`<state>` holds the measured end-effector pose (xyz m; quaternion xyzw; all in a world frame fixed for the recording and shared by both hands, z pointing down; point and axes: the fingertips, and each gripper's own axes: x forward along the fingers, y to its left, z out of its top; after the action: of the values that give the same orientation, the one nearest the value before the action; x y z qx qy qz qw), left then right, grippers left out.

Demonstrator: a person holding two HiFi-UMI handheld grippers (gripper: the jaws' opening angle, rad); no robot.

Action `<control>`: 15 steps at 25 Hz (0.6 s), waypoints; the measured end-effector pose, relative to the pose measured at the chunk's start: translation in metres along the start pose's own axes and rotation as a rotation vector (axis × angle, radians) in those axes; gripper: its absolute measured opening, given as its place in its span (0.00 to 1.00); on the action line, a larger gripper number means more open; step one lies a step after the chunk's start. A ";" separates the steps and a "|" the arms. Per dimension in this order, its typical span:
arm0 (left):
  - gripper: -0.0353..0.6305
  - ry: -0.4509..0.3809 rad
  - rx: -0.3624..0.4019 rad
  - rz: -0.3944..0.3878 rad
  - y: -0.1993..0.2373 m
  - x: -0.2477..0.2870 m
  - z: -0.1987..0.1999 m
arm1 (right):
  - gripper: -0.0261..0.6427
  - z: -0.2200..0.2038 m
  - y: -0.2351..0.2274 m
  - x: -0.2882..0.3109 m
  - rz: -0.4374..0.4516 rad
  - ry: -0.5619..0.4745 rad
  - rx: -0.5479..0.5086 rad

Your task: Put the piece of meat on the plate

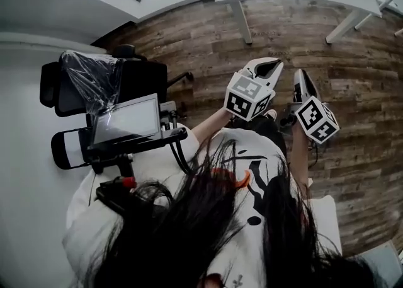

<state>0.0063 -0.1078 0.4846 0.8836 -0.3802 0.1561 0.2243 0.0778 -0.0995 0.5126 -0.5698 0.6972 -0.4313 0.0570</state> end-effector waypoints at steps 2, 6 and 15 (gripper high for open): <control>0.06 0.004 0.007 -0.008 -0.002 0.000 -0.001 | 0.11 0.002 -0.002 0.001 -0.004 -0.008 0.006; 0.06 0.005 0.024 -0.015 -0.003 -0.001 -0.003 | 0.11 0.000 -0.006 0.000 -0.015 -0.017 0.019; 0.06 0.021 0.004 0.015 0.005 -0.005 -0.007 | 0.11 -0.019 0.002 -0.001 -0.005 0.018 0.059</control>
<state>-0.0017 -0.1044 0.4900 0.8796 -0.3839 0.1679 0.2252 0.0658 -0.0884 0.5220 -0.5656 0.6832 -0.4570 0.0665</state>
